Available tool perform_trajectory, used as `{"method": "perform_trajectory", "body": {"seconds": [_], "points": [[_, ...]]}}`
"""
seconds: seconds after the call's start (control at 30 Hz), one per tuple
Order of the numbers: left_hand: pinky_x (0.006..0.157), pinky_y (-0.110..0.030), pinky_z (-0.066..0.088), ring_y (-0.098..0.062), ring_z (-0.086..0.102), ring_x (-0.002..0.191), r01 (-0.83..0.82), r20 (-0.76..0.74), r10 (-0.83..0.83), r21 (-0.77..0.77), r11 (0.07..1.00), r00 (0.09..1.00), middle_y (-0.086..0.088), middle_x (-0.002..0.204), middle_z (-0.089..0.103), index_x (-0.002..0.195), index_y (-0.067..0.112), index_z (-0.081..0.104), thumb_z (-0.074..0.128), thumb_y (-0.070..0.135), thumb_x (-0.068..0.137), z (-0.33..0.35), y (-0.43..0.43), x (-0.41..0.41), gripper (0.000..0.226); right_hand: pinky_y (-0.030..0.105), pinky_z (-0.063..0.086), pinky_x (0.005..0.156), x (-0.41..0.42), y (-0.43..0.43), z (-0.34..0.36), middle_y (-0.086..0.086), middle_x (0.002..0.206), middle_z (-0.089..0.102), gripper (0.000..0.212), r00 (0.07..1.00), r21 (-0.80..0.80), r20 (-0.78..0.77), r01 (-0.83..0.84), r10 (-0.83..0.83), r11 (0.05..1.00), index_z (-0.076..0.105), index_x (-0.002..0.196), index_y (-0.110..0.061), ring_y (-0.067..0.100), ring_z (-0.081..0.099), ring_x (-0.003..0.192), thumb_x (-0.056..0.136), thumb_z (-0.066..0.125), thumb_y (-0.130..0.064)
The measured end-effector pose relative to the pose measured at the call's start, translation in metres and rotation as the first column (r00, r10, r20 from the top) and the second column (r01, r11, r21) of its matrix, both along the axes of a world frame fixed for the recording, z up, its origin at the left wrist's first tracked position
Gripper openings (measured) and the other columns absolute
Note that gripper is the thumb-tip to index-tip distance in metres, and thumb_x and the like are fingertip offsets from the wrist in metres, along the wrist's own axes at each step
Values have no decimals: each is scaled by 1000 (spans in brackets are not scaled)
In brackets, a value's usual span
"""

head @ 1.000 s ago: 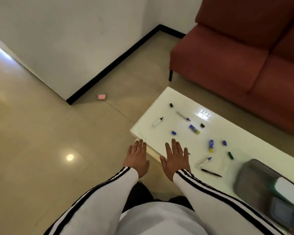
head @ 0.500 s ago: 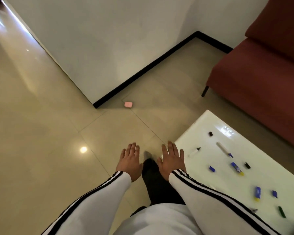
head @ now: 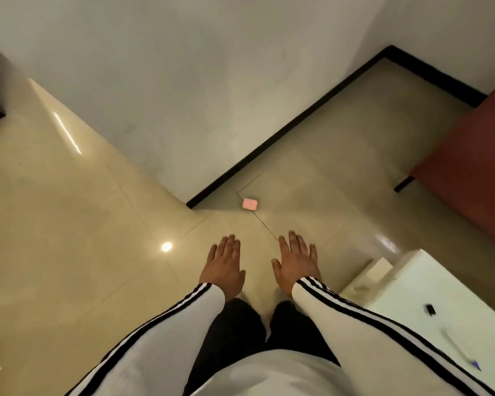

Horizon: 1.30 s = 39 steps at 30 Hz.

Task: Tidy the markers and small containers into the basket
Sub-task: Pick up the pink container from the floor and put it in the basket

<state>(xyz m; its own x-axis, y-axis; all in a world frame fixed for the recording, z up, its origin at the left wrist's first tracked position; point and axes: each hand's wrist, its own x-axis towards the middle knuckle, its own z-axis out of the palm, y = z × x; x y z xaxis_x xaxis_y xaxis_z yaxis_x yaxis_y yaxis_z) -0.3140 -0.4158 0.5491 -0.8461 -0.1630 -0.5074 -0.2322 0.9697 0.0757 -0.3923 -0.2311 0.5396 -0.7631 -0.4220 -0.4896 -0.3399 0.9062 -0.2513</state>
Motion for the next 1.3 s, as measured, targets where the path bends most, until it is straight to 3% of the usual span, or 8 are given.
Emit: {"method": "perform_trajectory", "body": {"seconds": [0.23, 0.47, 0.6, 0.8, 1.03, 1.2, 1.3], "points": [[122, -43, -1, -25, -10, 150, 39, 29, -41, 70, 997, 999, -9, 164, -7, 155, 11, 0, 37, 35, 97, -44, -104, -111, 74, 51, 4, 121, -103, -94, -36, 8, 165, -1, 66, 998, 51, 39, 38, -40, 998, 5, 157, -20, 25, 0, 151, 100, 28, -45], [122, -44, 5, -26, -4, 150, 109, 108, -119, 100, 989, 987, -10, 164, 0, 155, 9, 4, 39, 38, 97, -135, -187, -216, 73, 51, 5, 121, -185, -177, -133, 7, 165, 6, 63, 980, 87, 133, 139, -150, 987, 11, 156, -22, 24, 5, 151, 100, 29, -44], [122, -44, 5, -26, -3, 150, 78, 137, -89, 88, 993, 986, -9, 164, 1, 155, 9, 3, 44, 42, 96, -225, -214, -261, 79, 51, 4, 120, -225, -205, -221, 6, 165, 4, 62, 965, 80, 208, 146, -160, 986, 10, 156, -22, 23, 2, 151, 101, 29, -43], [122, -45, 8, -28, -2, 150, 70, 172, -82, 75, 995, 982, -11, 164, 1, 155, 8, 4, 45, 45, 95, -413, -233, -297, 81, 51, 6, 121, -276, -240, -407, 11, 164, 3, 74, 979, 94, 202, -34, 14, 995, 6, 156, -20, 30, 2, 150, 97, 43, -42], [122, -46, 4, -28, -9, 150, -40, 239, 30, 37, 999, 970, -10, 163, -10, 154, 10, -5, 56, 44, 92, -628, -246, -317, 93, 53, 3, 120, -311, -280, -614, 13, 164, -6, 82, 958, 130, 199, -237, 209, 963, -2, 156, -23, 36, -5, 150, 92, 50, -25], [121, -48, -1, -29, -15, 149, -5, 273, 2, 11, 1000, 962, -12, 161, -20, 153, 10, -13, 62, 45, 89, -693, -253, -316, 104, 56, 8, 119, -316, -290, -667, 17, 162, -7, 100, 948, 148, 212, -273, 239, 951, -3, 155, -26, 40, -3, 148, 81, 62, -12], [121, -49, 1, -29, -13, 149, 8, 293, -10, 10, 1000, 956, -12, 161, -21, 154, 10, -12, 66, 40, 87, -703, -254, -312, 106, 53, 18, 118, -316, -288, -672, 18, 161, 1, 94, 953, 105, 213, -239, 213, 965, 4, 156, -26, 41, 7, 146, 82, 61, -9]]}}
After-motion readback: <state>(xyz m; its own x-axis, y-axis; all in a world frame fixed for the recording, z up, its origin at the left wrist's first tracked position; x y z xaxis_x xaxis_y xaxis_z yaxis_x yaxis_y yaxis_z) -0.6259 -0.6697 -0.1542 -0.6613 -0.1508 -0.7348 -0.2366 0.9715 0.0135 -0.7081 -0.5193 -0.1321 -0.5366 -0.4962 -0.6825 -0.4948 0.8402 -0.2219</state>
